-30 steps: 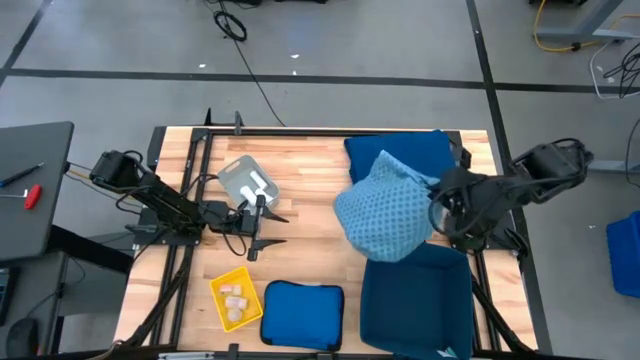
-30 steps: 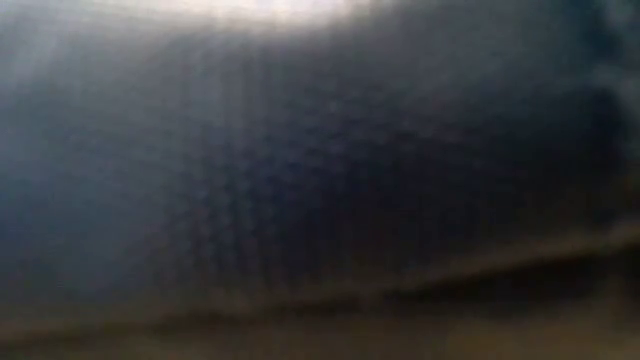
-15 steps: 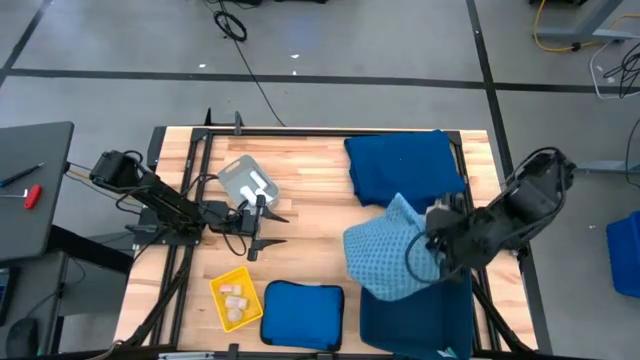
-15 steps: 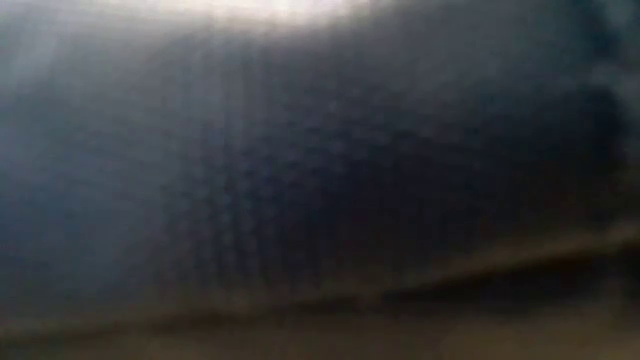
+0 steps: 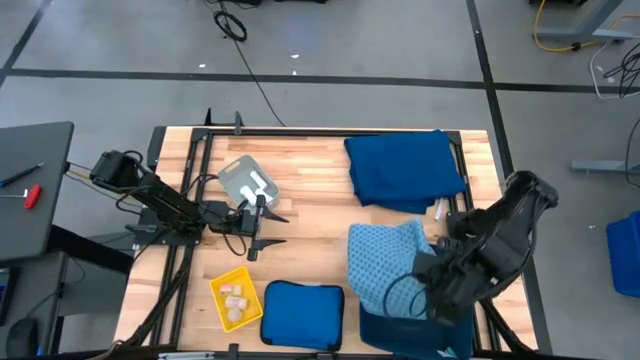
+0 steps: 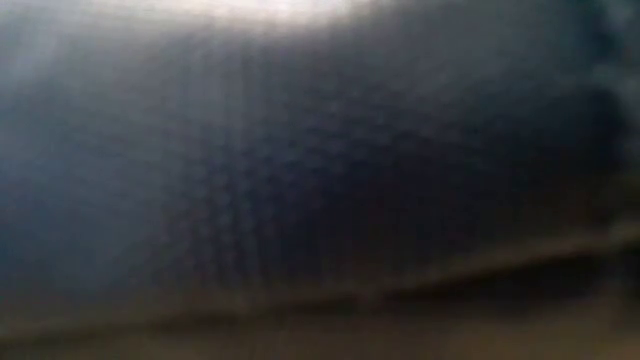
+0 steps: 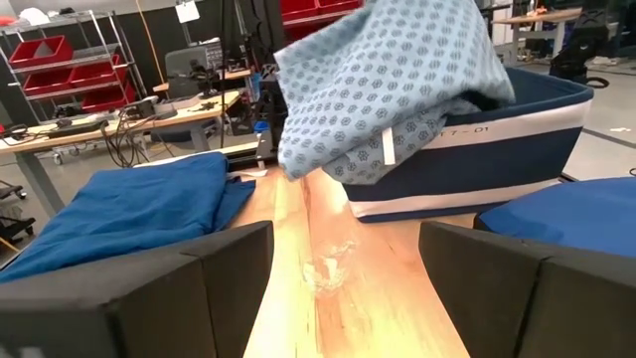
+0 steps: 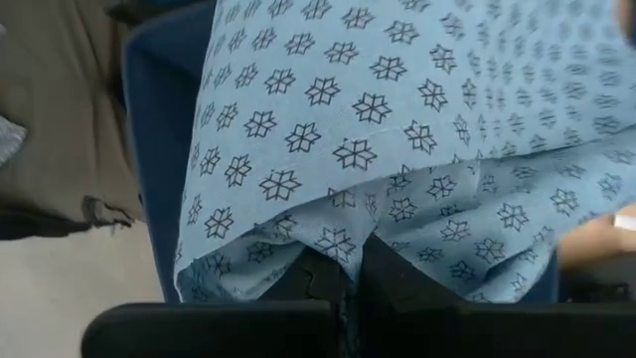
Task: Pick & place medical supplies in basket/bin
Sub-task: Put the light blue patient gown into the blue laundry bin, then put the blue patient gown into the blue laundry bin
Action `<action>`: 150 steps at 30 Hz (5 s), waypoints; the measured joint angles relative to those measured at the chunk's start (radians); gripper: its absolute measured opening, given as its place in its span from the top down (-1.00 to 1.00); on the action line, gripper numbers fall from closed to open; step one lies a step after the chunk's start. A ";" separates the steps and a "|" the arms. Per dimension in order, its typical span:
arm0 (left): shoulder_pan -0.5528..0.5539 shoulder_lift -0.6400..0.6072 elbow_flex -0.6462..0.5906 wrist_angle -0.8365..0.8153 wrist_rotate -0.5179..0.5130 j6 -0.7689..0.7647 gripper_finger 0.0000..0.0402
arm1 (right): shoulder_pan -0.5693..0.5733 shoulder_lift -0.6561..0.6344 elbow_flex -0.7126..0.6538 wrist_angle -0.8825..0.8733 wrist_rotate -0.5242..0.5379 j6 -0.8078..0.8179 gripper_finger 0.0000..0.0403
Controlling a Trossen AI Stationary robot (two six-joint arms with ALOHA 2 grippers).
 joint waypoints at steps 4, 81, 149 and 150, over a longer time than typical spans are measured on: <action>0.000 0.000 0.000 0.000 0.002 0.000 -0.28 | 0.001 0.070 0.000 0.021 -0.028 0.000 0.96; -0.001 0.000 0.000 -0.011 0.079 0.006 -0.28 | -0.007 0.364 0.021 0.380 0.106 0.094 -0.29; -0.001 0.000 0.000 -0.016 0.079 -0.020 -0.28 | -0.837 0.240 -0.002 0.499 0.257 -1.050 -0.29; -0.001 0.000 0.000 -0.016 0.079 -0.020 -0.28 | -0.859 0.240 -0.002 0.469 0.252 -1.049 -0.29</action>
